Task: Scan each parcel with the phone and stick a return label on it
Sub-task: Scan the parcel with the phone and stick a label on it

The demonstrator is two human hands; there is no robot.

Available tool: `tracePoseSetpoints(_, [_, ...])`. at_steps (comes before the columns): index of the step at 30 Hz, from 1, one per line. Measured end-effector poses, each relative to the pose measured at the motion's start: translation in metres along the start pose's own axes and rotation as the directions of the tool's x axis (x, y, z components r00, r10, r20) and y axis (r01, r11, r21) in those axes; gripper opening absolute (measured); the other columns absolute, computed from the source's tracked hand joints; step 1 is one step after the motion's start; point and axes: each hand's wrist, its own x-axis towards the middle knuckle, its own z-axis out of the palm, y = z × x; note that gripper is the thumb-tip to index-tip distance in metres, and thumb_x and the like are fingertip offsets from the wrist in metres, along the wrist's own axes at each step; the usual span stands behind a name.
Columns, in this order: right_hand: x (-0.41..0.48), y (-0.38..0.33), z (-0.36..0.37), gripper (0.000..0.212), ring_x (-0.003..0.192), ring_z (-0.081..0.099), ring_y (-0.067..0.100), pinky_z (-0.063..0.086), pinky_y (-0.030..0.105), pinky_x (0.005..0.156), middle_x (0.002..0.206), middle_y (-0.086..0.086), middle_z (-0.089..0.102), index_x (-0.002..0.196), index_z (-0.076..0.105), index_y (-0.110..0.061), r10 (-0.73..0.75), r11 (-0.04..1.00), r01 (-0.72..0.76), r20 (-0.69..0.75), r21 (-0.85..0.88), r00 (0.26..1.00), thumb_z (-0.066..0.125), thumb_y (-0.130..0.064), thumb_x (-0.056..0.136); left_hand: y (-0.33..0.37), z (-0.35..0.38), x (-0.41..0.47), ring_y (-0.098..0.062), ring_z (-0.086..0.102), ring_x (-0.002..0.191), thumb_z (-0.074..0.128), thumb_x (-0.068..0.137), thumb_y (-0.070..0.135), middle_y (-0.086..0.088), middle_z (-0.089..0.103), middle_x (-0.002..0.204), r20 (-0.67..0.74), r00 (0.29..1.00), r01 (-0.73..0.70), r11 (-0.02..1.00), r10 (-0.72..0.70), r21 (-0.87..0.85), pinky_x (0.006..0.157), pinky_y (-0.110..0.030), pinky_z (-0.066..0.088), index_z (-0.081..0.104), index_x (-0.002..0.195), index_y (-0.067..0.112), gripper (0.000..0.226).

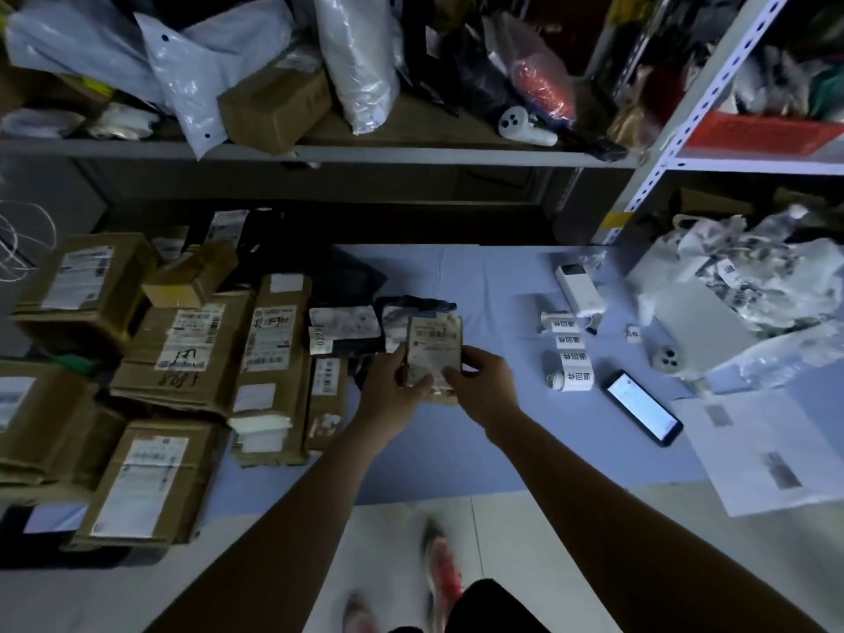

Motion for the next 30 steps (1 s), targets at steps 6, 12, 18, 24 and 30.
tracePoseSetpoints(6, [-0.002, 0.06, -0.048, 0.038, 0.081, 0.074, 0.01, 0.063, 0.036, 0.073, 0.1, -0.008, 0.077, 0.12, 0.074, -0.026, 0.1, 0.995, -0.099, 0.025, -0.019, 0.995, 0.067, -0.012, 0.086, -0.016, 0.072, -0.01, -0.019, 0.062, 0.111, 0.07, 0.093, 0.019, 0.003, 0.054, 0.136, 0.092, 0.987, 0.128, 0.99, -0.134, 0.064, 0.096, -0.039, 0.054, 0.051, 0.143, 0.027, 0.054])
tracePoseSetpoints(12, [0.024, 0.121, -0.088, 0.035, 0.092, 0.072, 0.014, 0.061, 0.036, 0.081, 0.109, -0.006, 0.076, 0.116, 0.076, -0.023, 0.156, 0.985, -0.15, 0.067, -0.089, 0.985, 0.066, -0.01, 0.085, -0.036, 0.153, -0.005, -0.015, 0.059, 0.106, 0.079, 0.085, 0.022, 0.007, 0.058, 0.124, 0.059, 0.96, 0.26, 0.951, -0.273, 0.164, 0.092, -0.034, 0.051, 0.053, 0.141, 0.028, 0.063])
tracePoseSetpoints(18, [0.054, 0.171, -0.113, 0.036, 0.096, 0.073, 0.02, 0.06, 0.043, 0.088, 0.117, 0.003, 0.074, 0.123, 0.071, -0.015, 0.203, 0.977, -0.186, 0.181, -0.109, 0.962, 0.066, -0.01, 0.088, -0.043, 0.209, 0.004, -0.019, 0.065, 0.107, 0.09, 0.072, 0.025, -0.003, 0.067, 0.12, -0.008, 0.941, 0.335, 0.924, -0.339, 0.183, 0.091, -0.035, 0.056, 0.061, 0.133, 0.017, 0.068])
tracePoseSetpoints(24, [0.078, 0.182, -0.14, 0.035, 0.103, 0.07, 0.023, 0.057, 0.038, 0.091, 0.117, 0.007, 0.074, 0.123, 0.07, -0.013, 0.133, 0.976, -0.082, 0.259, -0.199, 0.957, 0.067, -0.011, 0.088, -0.045, 0.231, 0.011, -0.016, 0.063, 0.107, 0.095, 0.064, 0.024, -0.003, 0.067, 0.121, -0.132, 0.927, 0.374, 0.9, -0.352, 0.224, 0.086, -0.029, 0.051, 0.063, 0.129, 0.013, 0.074])
tracePoseSetpoints(30, [0.112, 0.196, -0.199, 0.047, 0.118, 0.058, 0.03, 0.049, 0.041, 0.097, 0.128, 0.01, 0.064, 0.127, 0.062, -0.012, -0.138, 0.84, 0.171, 0.102, -0.515, 0.985, 0.076, -0.019, 0.082, -0.036, 0.23, 0.018, -0.014, 0.067, 0.096, 0.099, 0.054, 0.026, 0.004, 0.066, 0.116, -0.127, 0.903, 0.43, 0.874, -0.411, 0.227, 0.08, -0.029, 0.057, 0.054, 0.13, 0.022, 0.088])
